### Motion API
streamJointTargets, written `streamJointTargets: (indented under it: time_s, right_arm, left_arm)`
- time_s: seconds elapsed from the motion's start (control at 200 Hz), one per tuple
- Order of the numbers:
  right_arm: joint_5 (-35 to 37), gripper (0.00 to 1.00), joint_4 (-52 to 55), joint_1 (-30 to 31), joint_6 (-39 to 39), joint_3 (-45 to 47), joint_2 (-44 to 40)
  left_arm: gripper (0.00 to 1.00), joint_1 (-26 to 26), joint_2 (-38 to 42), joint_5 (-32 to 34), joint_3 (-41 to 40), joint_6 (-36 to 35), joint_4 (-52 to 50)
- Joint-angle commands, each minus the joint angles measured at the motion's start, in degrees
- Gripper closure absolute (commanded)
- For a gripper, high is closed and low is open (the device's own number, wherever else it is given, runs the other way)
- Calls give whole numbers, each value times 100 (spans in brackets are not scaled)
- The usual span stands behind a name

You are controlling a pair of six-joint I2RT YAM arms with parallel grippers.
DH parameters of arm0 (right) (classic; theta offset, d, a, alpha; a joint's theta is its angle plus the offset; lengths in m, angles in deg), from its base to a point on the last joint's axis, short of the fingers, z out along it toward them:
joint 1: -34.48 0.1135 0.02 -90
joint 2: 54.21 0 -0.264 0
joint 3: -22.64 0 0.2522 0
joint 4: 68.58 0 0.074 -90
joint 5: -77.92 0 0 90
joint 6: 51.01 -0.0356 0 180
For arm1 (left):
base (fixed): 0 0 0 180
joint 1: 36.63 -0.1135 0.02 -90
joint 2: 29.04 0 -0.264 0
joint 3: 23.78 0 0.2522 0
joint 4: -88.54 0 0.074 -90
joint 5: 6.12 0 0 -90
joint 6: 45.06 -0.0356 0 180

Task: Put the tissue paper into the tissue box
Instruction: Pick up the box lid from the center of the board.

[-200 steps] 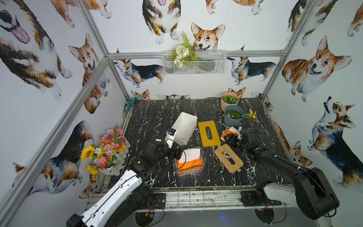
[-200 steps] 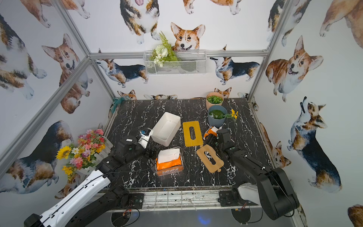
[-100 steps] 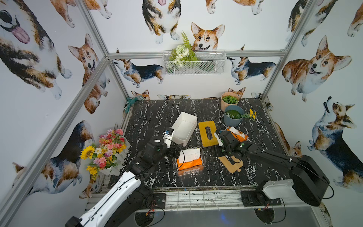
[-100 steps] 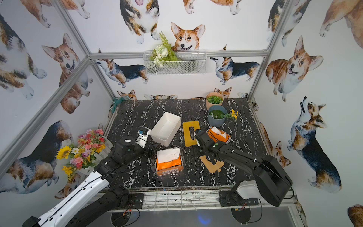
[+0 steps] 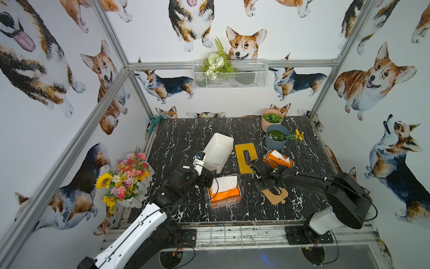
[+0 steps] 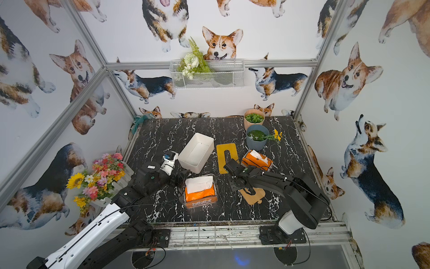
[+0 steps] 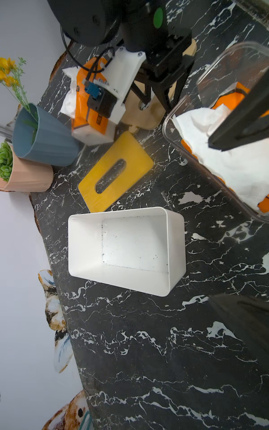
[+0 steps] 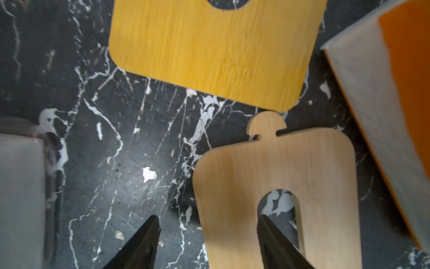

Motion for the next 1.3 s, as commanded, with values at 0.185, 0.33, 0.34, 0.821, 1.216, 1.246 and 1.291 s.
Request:
streamJointTargets:
  time_s: [0.185, 0.33, 0.34, 0.821, 1.216, 1.246, 1.291]
  right_arm:
    - [113, 33, 334, -10, -104, 64, 10]
    - [90, 33, 349, -5, -145, 96, 74]
    - [91, 33, 351, -9, -149, 98, 83]
    - [-338, 47, 580, -198, -181, -41, 502]
    - [-214, 71, 429, -185, -232, 15, 105]
    - [-224, 73, 392, -185, -239, 16, 23]
    - [-248, 76, 358, -185, -241, 13, -112]
  left_arm:
    - [0, -9, 35, 13, -32, -42, 56]
    - [0, -6, 42, -9, -32, -33, 45]
    - [0, -8, 45, -11, -39, -33, 46]
    - [0, -10, 102, -31, -51, -33, 78]
    - [0, -4, 93, -47, -68, -42, 91]
    - [0, -8, 101, -46, -72, -43, 91]
    - [0, -4, 101, -46, -69, -42, 91]
